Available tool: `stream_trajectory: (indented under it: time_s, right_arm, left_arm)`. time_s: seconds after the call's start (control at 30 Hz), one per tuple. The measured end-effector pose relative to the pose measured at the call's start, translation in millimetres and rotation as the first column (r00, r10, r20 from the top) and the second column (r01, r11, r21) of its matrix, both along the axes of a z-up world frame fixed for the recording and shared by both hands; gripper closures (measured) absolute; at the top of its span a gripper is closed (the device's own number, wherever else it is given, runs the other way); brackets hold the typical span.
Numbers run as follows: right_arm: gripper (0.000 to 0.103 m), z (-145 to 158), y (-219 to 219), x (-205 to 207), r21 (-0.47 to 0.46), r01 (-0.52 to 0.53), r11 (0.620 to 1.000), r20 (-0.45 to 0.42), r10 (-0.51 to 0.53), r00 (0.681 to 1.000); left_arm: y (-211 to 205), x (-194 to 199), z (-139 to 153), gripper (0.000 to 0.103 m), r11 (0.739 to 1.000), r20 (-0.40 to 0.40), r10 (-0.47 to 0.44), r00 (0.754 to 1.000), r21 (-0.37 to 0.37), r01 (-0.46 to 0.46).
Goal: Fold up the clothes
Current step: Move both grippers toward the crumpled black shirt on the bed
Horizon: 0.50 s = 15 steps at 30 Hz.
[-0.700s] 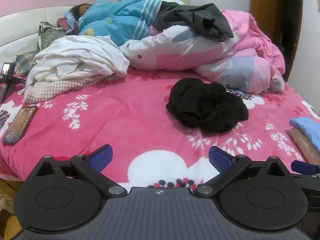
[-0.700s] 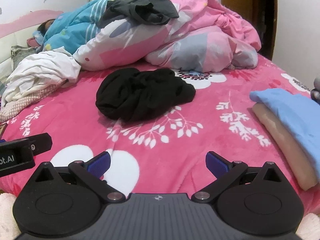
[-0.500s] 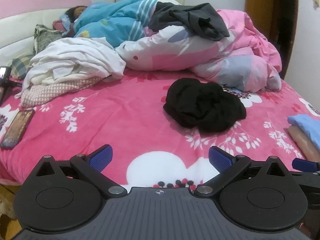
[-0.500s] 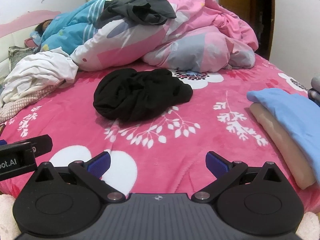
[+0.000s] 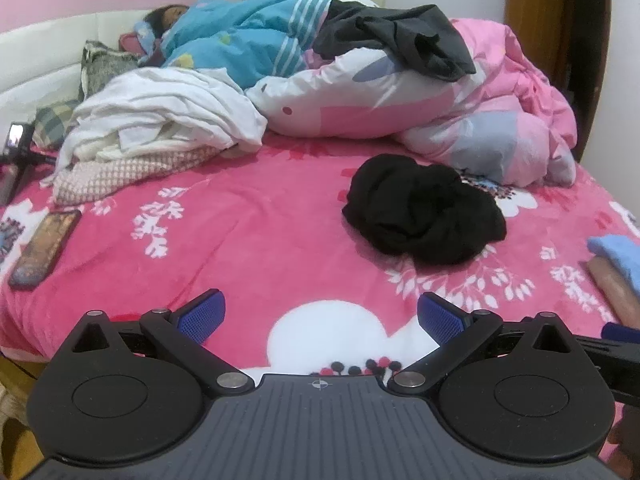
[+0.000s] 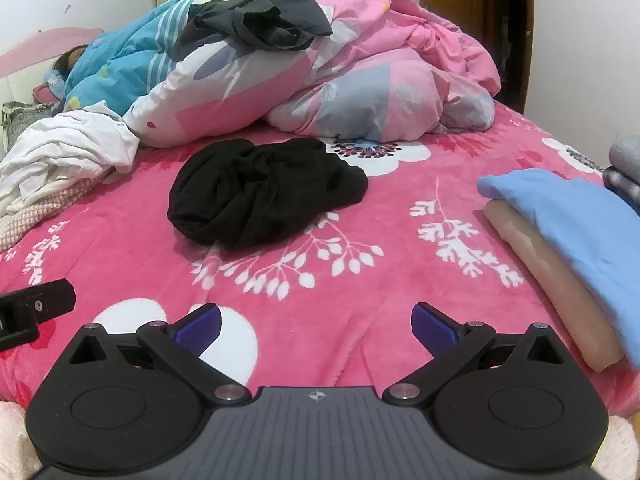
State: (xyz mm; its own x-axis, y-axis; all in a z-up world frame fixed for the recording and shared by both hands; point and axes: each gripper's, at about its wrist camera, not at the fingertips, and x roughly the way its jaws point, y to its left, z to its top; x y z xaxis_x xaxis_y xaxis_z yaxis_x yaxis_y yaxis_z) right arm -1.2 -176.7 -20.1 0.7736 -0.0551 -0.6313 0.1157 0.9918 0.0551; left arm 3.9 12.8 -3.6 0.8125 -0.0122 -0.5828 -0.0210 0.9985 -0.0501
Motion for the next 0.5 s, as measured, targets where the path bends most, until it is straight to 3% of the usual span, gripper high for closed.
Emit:
stream_trajectory:
  time_s: [0.3, 0.5]
  right_arm:
    - [0.000, 2.4, 1.3, 0.5, 0.001, -0.003, 1.000, 0.001, 0.003, 1.000]
    - [0.000, 3.1, 3.2, 1.7, -0.001, -0.008, 1.000, -0.004, 0.008, 1.000]
  left_arm:
    - [-5.3, 0.8, -0.3, 0.000, 0.998, 0.018, 0.013, 1.000, 0.054, -0.014]
    - [-3.9, 1.1, -1.7, 0.000, 0.999, 0.011, 0.016, 1.000, 0.050, -0.016]
